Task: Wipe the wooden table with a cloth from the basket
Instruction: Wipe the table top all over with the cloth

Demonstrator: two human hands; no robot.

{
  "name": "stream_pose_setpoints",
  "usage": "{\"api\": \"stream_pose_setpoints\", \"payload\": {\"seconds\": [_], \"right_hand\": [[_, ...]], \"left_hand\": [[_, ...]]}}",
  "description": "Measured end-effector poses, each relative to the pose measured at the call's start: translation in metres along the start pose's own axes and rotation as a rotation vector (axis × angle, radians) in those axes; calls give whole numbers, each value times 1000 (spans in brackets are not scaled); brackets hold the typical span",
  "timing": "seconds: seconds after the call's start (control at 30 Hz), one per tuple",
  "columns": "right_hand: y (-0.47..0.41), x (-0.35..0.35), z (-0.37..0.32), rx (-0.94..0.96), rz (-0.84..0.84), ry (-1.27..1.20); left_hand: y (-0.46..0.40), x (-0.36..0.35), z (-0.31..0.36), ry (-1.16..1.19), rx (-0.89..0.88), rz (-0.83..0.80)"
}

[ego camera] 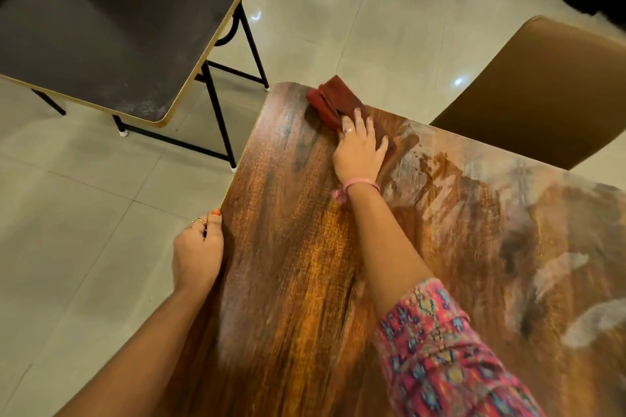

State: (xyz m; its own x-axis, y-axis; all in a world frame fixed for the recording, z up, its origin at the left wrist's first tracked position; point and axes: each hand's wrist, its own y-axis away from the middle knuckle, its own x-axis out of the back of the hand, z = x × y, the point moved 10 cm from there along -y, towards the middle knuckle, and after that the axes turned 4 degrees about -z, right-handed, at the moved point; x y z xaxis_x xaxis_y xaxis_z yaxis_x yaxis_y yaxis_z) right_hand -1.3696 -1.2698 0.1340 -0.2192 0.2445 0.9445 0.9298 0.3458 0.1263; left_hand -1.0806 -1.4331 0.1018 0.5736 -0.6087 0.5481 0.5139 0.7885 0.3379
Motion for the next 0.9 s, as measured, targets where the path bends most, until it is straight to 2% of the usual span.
{"api": "stream_pose_setpoints", "payload": {"seconds": [0.1, 0.27, 0.37, 0.47, 0.57, 0.67, 0.8, 0.9], "right_hand": [[58, 6, 43, -38, -35, -4], [208, 12, 119, -233, 48, -4], [286, -8, 114, -165, -10, 27], [309, -21, 92, -35, -104, 59], [263, -10, 90, 36, -88, 68], [173, 11, 99, 47, -38, -3], [28, 42, 131, -60, -21, -58], [-46, 53, 152, -188, -74, -153]], "left_hand": [[0, 1, 0, 11, -15, -3], [7, 6, 12, -42, -52, 39], [10, 9, 14, -5, -61, 86], [10, 13, 14, 72, -66, 117], [17, 19, 28, 107, -107, 188], [25, 10, 46, 36, -205, 198], [47, -17, 75, -19, -345, 107], [68, -31, 91, -57, -436, 91]]}}
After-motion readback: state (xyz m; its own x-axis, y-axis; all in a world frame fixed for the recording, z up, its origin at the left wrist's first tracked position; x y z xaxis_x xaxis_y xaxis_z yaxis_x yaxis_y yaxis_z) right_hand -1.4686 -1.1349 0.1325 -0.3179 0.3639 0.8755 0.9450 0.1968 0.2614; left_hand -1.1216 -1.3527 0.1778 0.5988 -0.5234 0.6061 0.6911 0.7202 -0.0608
